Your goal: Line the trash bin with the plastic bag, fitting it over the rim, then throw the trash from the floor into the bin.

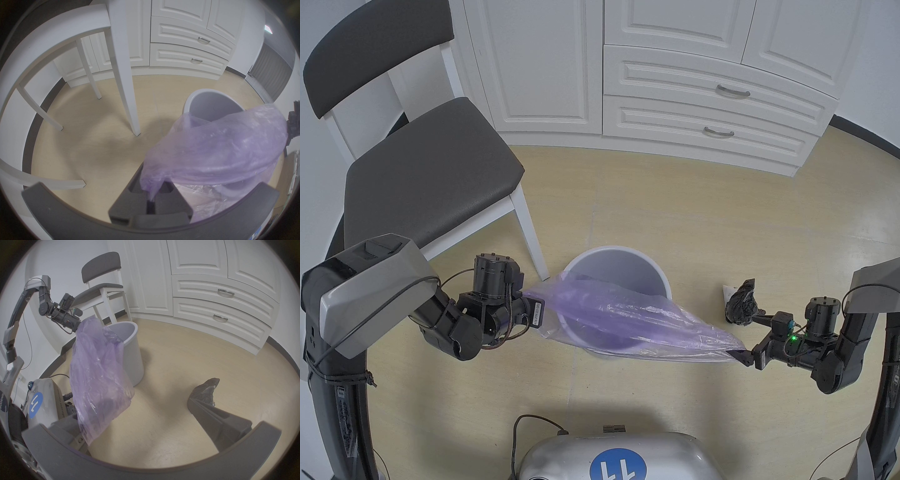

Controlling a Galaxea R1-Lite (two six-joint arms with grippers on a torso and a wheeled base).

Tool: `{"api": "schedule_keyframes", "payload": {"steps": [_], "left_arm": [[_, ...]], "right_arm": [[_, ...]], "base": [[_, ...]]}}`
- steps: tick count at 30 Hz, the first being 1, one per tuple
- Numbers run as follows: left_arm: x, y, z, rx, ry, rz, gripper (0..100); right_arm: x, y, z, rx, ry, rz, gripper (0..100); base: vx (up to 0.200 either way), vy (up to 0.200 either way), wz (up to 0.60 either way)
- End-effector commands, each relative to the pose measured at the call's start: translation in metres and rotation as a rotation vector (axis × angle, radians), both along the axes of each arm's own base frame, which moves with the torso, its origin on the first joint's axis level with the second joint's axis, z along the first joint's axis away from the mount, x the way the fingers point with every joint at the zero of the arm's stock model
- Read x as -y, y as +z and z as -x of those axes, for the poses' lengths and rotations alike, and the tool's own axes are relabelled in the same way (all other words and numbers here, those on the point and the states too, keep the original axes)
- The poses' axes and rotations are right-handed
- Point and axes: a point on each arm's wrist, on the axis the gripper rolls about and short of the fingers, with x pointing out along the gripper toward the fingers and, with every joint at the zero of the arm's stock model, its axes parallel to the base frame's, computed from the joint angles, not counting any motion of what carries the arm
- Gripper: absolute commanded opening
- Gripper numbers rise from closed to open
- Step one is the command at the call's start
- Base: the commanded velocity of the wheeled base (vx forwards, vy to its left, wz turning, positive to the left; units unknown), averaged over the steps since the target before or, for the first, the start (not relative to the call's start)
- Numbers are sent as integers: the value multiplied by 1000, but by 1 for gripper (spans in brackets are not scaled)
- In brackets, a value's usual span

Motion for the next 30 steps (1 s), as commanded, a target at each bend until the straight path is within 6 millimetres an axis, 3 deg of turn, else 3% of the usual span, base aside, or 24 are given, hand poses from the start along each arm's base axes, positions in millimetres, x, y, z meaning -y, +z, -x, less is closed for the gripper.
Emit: {"api": "schedule_keyframes", "payload": {"steps": [1,5,13,19,23,30], "left_arm": [[0,-2,0,-7,0,-3,0],[0,-2,0,-9,0,-4,0],[2,-2,1,-6,-5,-3,0],[3,-2,1,-6,-8,-3,0],[3,-1,2,-3,-7,0,0],[0,-4,0,-17,0,-9,0]], "right_arm": [[3,0,1,-3,11,-12,100],[3,6,6,3,73,-45,100],[-44,60,59,87,318,-148,100],[-67,62,89,36,410,-184,100],[-65,48,78,-7,380,-179,100],[-22,16,36,-47,255,-214,100]], "base": [[0,0,0],[0,0,0],[0,0,0],[0,0,0],[0,0,0],[0,0,0]]}}
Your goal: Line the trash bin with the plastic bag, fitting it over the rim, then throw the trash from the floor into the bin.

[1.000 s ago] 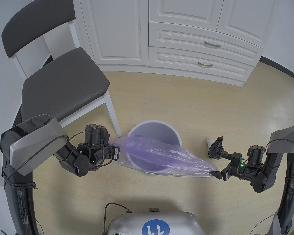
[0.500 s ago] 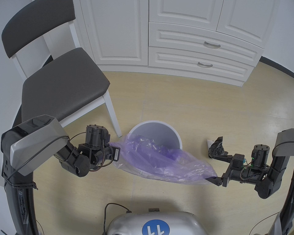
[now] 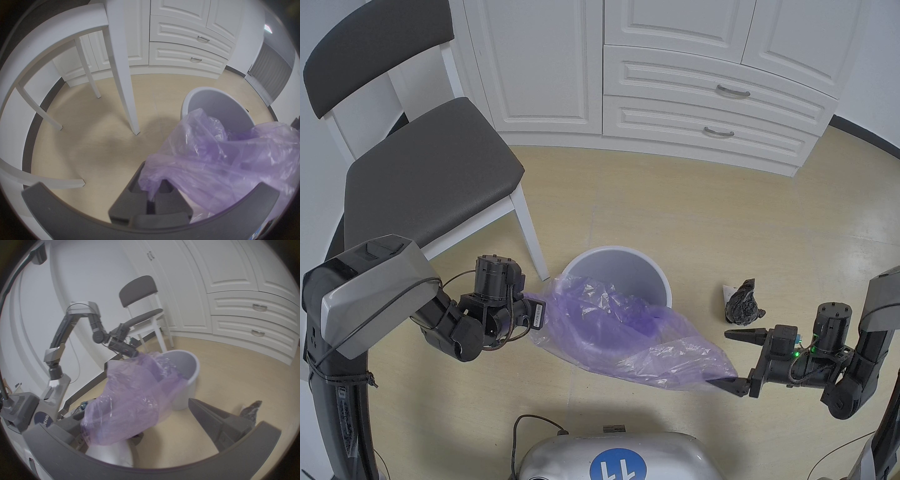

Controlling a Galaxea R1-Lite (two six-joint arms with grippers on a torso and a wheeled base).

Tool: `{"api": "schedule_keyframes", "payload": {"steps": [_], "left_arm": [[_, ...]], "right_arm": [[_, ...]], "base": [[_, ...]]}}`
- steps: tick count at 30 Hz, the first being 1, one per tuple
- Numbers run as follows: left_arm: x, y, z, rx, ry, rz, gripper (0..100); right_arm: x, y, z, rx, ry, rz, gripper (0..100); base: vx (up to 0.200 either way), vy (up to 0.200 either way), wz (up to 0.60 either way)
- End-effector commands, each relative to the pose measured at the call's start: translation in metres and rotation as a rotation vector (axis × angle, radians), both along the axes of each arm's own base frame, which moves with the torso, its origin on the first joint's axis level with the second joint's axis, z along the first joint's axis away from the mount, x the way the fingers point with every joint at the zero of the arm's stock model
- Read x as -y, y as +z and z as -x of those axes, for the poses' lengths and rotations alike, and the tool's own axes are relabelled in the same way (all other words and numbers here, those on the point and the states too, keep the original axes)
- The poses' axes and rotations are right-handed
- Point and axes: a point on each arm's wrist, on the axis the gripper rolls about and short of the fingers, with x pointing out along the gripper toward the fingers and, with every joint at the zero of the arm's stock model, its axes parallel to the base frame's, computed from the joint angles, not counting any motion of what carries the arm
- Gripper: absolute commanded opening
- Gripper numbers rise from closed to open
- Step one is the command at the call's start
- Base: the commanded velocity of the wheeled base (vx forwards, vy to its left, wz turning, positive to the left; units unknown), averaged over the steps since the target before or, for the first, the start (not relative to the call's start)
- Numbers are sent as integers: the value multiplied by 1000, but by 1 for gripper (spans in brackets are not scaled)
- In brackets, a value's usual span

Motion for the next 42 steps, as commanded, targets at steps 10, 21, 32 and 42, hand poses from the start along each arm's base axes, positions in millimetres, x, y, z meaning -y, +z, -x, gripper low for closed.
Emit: {"api": "schedule_keyframes", "payload": {"steps": [10,21,32,42], "left_arm": [[-9,-8,-6,-79,25,-35,0],[-11,-10,-8,-82,31,-36,0],[-9,-4,-7,-61,31,-24,0],[-5,3,-5,-41,47,3,0]], "right_arm": [[68,-44,-40,-223,82,-238,100],[87,-54,-40,-320,125,-330,100],[85,2,-44,-103,-14,-260,100],[22,52,-47,95,104,-236,100]], "base": [[0,0,0],[0,0,0],[0,0,0],[0,0,0]]}}
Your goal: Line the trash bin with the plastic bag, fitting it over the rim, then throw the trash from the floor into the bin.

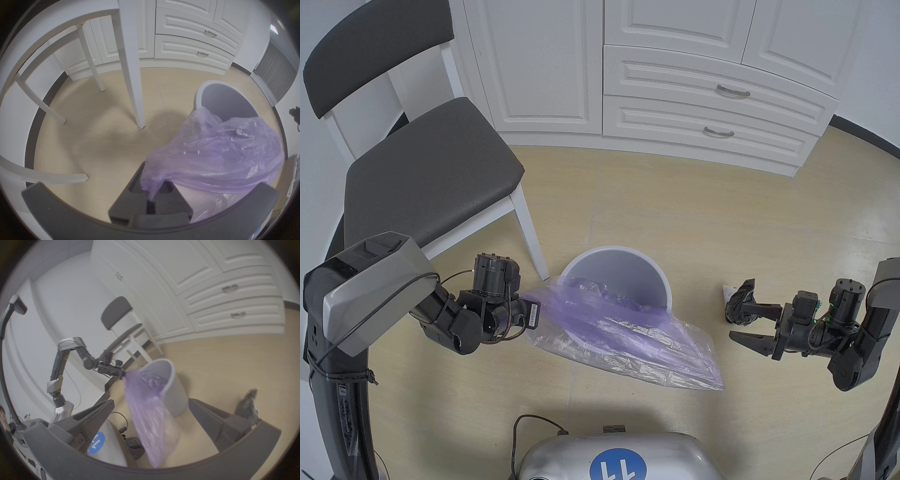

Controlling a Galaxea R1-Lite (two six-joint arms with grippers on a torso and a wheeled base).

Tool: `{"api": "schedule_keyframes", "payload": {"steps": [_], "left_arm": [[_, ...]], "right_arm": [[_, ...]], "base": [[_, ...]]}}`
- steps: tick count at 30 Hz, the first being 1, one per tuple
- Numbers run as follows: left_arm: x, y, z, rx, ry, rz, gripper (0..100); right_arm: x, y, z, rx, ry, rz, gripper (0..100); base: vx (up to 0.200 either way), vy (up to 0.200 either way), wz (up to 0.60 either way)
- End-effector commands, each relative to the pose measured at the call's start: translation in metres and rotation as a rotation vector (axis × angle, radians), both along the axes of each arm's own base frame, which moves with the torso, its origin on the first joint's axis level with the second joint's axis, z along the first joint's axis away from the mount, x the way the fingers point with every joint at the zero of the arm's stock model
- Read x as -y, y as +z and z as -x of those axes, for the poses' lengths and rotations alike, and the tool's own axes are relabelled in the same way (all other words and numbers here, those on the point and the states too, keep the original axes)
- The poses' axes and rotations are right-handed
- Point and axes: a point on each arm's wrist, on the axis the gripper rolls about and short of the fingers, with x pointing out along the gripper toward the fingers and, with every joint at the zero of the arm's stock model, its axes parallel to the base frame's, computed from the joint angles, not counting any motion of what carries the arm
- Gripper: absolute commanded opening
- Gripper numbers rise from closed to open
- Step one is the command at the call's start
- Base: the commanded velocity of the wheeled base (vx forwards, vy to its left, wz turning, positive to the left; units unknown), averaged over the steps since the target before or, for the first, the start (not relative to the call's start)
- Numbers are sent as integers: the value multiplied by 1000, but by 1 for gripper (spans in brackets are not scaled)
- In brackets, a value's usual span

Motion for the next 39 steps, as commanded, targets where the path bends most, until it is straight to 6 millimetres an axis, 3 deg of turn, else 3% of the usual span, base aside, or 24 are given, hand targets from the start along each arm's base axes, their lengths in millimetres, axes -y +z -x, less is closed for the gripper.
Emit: {"api": "schedule_keyframes", "payload": {"steps": [1,3,4,5,7,10,11,13,15,18,19,22,26,31,39], "left_arm": [[3,7,2,17,1,15,0],[3,7,2,19,0,16,0],[2,10,3,21,1,19,0],[2,9,3,20,1,18,0],[3,13,4,31,-1,22,0],[5,13,5,37,-7,25,0],[5,13,6,37,-8,25,0],[6,13,6,42,-9,26,0],[8,13,7,49,-13,28,0],[8,14,7,58,-16,33,0],[8,13,8,58,-16,33,0],[8,14,6,79,-13,45,0],[8,16,6,90,-9,62,0],[9,14,5,88,-9,74,0],[7,9,1,107,-5,82,0]], "right_arm": [[-33,46,-7,219,89,-5,100],[-33,46,-8,224,89,-5,100],[-38,46,-25,285,10,22,100],[-39,47,-26,294,-13,29,100],[-48,41,-35,353,-246,121,100],[-62,43,-28,381,-415,197,100],[-76,48,-17,394,-473,224,100],[-87,55,-6,412,-480,229,100],[-114,63,12,476,-447,260,100],[-139,68,28,586,-463,413,100],[-142,69,30,590,-464,428,100],[-179,76,49,529,-467,552,100],[-208,82,67,480,-403,648,100],[-229,60,81,461,-287,771,100],[-247,21,69,449,-257,899,100]], "base": [[0,0,0],[0,0,0],[0,0,0],[0,0,0],[0,0,0],[0,0,0],[0,0,0],[0,0,0],[0,0,0],[0,0,0],[0,0,0],[0,0,0],[0,0,0],[0,0,0],[0,0,0]]}}
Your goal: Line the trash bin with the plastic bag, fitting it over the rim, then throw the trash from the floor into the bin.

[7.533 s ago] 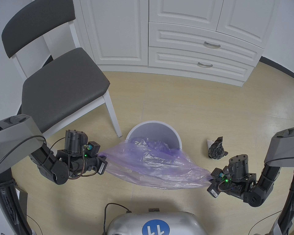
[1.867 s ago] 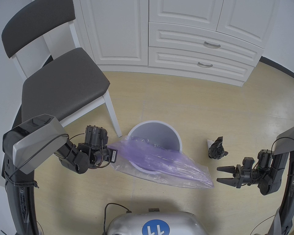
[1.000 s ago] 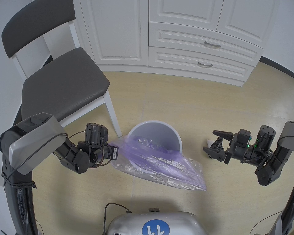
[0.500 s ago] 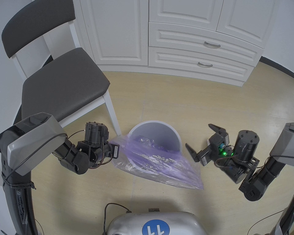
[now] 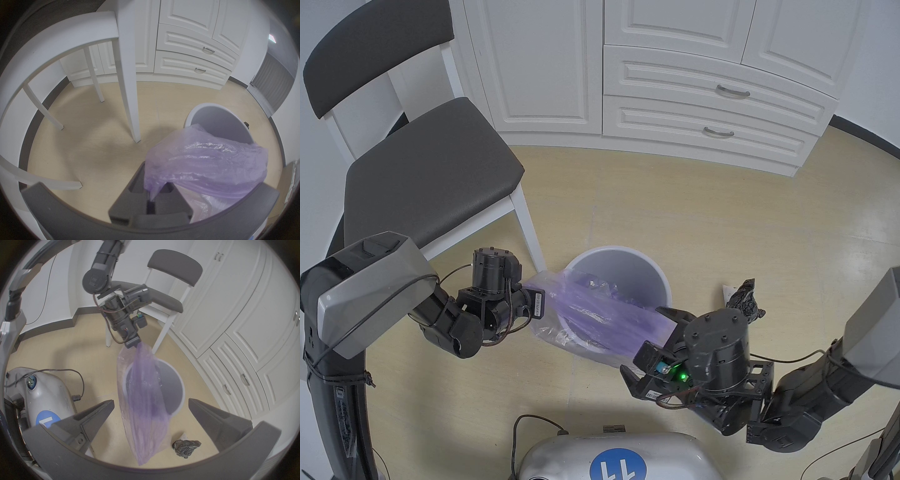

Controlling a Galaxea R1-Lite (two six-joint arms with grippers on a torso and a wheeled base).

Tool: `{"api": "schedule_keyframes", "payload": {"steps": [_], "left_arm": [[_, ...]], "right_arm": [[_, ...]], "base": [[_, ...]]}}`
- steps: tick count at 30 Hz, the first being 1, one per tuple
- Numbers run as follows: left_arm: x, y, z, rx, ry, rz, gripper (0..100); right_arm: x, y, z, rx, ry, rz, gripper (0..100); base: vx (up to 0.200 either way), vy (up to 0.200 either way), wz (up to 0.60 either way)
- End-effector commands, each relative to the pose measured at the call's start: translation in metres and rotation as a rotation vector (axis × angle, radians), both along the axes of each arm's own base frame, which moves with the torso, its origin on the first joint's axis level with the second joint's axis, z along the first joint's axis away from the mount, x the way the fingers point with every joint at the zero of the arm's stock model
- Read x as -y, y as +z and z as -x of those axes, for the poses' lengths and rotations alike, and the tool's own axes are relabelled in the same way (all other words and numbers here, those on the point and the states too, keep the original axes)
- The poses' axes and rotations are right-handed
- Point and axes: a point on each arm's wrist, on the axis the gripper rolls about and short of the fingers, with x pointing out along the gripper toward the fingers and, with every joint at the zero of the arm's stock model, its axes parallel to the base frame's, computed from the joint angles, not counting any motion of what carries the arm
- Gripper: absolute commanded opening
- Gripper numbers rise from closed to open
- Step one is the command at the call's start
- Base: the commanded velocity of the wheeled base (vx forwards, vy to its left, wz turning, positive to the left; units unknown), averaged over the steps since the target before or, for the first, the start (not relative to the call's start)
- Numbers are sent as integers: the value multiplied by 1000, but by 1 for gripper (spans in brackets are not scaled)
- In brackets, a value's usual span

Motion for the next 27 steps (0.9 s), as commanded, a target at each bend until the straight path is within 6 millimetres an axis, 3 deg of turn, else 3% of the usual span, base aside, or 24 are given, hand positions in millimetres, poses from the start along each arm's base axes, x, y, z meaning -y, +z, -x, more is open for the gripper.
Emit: {"api": "schedule_keyframes", "payload": {"steps": [1,3,4,13,27], "left_arm": [[-2,-6,-1,-5,4,0,0],[-1,-7,-2,-6,-1,2,0],[-1,-7,-2,-6,-1,2,100],[-2,-5,-3,14,-3,10,100],[-5,-3,-4,19,5,8,100]], "right_arm": [[-19,-23,-6,-21,12,49,100],[-26,-32,-13,-26,7,58,100],[-27,-33,-13,-27,7,59,100],[-41,-59,-37,-33,-46,83,100],[-49,-76,-72,-10,-133,76,100]], "base": [[0,0,0],[0,0,0],[0,0,0],[0,0,0],[0,0,0]]}}
